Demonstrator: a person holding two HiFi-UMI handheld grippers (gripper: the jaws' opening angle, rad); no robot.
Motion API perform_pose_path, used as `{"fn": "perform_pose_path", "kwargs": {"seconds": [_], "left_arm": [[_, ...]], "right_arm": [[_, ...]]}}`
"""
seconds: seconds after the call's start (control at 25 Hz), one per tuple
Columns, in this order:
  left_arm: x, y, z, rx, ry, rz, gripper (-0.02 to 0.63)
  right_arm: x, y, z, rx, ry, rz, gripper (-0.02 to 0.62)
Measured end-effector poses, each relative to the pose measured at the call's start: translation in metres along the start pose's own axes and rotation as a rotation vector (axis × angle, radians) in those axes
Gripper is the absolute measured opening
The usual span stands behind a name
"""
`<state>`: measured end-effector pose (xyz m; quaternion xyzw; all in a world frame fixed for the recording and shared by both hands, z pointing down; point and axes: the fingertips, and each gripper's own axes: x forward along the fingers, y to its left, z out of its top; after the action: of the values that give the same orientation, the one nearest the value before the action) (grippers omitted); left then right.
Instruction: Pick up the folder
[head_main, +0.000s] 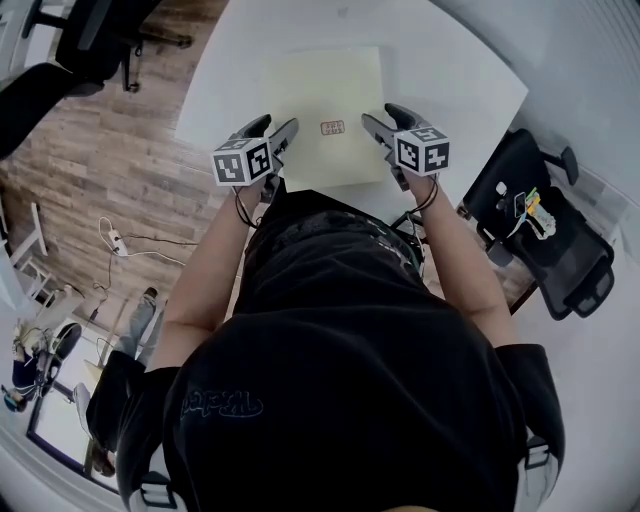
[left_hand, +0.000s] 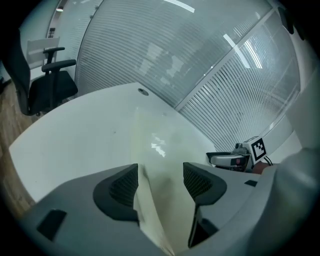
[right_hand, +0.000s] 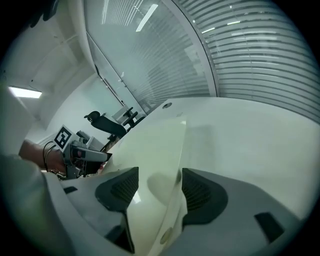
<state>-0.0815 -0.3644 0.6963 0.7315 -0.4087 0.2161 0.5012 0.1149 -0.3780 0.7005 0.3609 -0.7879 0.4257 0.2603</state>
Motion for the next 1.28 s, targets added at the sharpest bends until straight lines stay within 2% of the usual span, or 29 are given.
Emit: {"fn": "perform_pose_path", "kwargs": {"seconds": [0.32, 0.56, 1.04, 1.16, 1.28], "left_arm": [[0.018, 0.008, -0.014, -0.062, 0.059, -0.059, 0.319], [0.024, 0.009, -0.014, -0.063, 0.075, -0.083, 0.322], [0.028, 0.014, -0.016, -0.123, 0.072, -0.154, 0.345], [0.028, 0.015, -0.016, -0.130, 0.072, -0.187, 0.342], [0.028, 0.014, -0.017, -0.127, 0.066, -0.184, 0.341]], "right_arm": [[0.016, -0.009, -0.014, 0.054, 0.096, 0.098, 0.290], [0.026, -0.011, -0.020, 0.172, 0.137, 0.216, 0.318], [0.027, -0.010, -0.021, 0.209, 0.124, 0.274, 0.333], [0.027, -0.014, -0.021, 0.195, 0.127, 0.252, 0.333], [0.026, -0.015, -0.023, 0.194, 0.129, 0.241, 0.333]]}}
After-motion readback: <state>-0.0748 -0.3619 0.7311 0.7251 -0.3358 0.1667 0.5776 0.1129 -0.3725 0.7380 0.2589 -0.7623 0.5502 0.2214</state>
